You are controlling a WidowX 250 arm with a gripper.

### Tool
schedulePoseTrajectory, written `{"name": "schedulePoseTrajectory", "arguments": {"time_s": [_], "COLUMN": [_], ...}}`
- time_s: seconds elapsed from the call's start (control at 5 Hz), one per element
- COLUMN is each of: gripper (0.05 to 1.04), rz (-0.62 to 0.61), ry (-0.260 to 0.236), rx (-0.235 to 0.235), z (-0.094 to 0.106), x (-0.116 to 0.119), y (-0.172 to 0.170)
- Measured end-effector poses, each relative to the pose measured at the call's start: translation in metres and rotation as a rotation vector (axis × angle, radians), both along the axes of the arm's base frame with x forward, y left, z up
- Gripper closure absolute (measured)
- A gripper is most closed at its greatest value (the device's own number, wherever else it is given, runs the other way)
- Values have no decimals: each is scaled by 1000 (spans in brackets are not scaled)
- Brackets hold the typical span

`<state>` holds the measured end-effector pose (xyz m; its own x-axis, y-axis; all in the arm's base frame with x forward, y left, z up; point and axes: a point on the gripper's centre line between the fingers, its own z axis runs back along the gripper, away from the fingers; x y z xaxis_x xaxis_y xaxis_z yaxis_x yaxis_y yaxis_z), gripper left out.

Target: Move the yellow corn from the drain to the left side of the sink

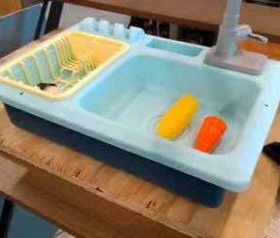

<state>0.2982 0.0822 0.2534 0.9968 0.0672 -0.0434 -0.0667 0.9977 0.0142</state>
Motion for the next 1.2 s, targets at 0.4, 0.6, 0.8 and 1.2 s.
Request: {"name": "schedulePoseTrajectory", "arguments": {"time_s": [0.4, 0.6, 0.8, 1.2], "gripper": [83, 83, 83, 83], "rz": [-44, -120, -159, -241], "ry": [15, 1, -22, -20], "rx": [15, 7, 2, -20], "z": [-18, -32, -41, -90], "x": [14, 28, 34, 32], "y": [-17, -39, -58, -96]}}
